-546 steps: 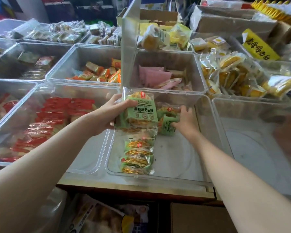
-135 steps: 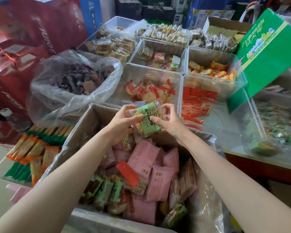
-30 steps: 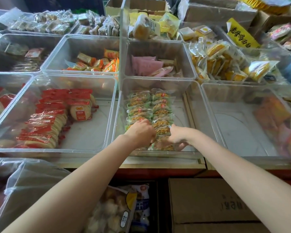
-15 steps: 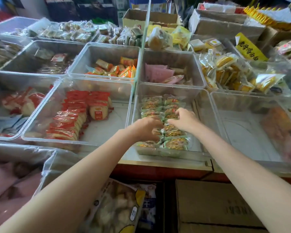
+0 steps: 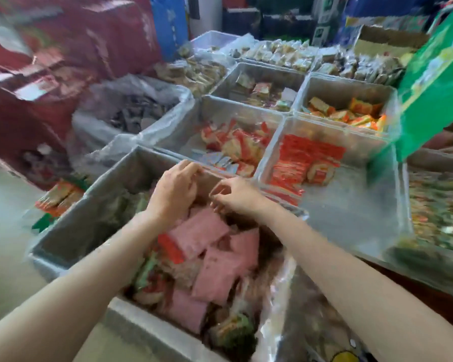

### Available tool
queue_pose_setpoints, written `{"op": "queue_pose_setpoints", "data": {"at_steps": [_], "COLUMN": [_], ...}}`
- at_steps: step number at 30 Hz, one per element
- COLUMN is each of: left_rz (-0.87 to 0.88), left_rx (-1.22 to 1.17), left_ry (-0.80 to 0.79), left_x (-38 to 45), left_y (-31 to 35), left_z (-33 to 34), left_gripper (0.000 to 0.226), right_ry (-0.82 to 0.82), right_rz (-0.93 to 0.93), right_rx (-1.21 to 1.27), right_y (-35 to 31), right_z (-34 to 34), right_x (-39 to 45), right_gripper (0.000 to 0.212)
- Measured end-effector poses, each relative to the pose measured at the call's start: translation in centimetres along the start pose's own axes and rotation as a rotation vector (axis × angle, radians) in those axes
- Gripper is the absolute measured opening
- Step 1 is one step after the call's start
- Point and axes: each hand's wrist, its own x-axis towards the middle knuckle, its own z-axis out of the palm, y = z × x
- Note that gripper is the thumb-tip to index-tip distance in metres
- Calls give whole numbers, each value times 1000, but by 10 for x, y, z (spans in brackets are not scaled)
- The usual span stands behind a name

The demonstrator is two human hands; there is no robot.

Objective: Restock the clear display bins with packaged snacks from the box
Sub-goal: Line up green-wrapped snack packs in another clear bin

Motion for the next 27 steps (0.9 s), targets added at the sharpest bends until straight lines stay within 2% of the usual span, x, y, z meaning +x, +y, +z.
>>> {"op": "queue_pose_setpoints", "data": {"at_steps": [3,5,7,9,10,13,16,18,19,22,24,26,27], "left_rz": [-61,-94,-159,-144,-98,-10,-153,-222,-218,-190,-229,-265,-268], "left_rx": [91,127,184,245,296,506,465,398,391,310,169,-42,-147], "left_ry": [-147,-216,-334,-444,-495,-638,-700,-709,-713,-636,-573,-561,-567], "left_x": [-15,-22,-24,-23,-21,-13,-10,-13,-16,-7,8,24,30], "left_y": [-86,-127,-159,-175,-179,-180,-166,-158,-155,-156,-154,-145,-137], "left_z": [-29,-47,-59,-61,-58,-45,-29,-19,-15,-24,-42,-59,-64], "left_gripper": [36,40,41,40,41,53,62,69,67,37,20,7,8], "right_ry": [-116,-108,-65,34,79,129,119,91,73,-5,0,-10,-31], "right_rz": [111,193,303,343,328,334,389,366,353,345,379,405,422], "right_rx": [11,66,196,140,71,-58,-101,-63,5,171,288,338,347], "right_y": [-23,-32,-44,-51,-51,-47,-39,-35,-34,-30,-20,-13,-12], "right_z": [83,129,165,183,188,180,150,127,116,84,65,52,46], "right_x": [56,85,104,113,117,123,118,109,102,82,74,65,59], "right_gripper": [8,28,60,80,78,46,50,39,33,42,46,39,37]}}
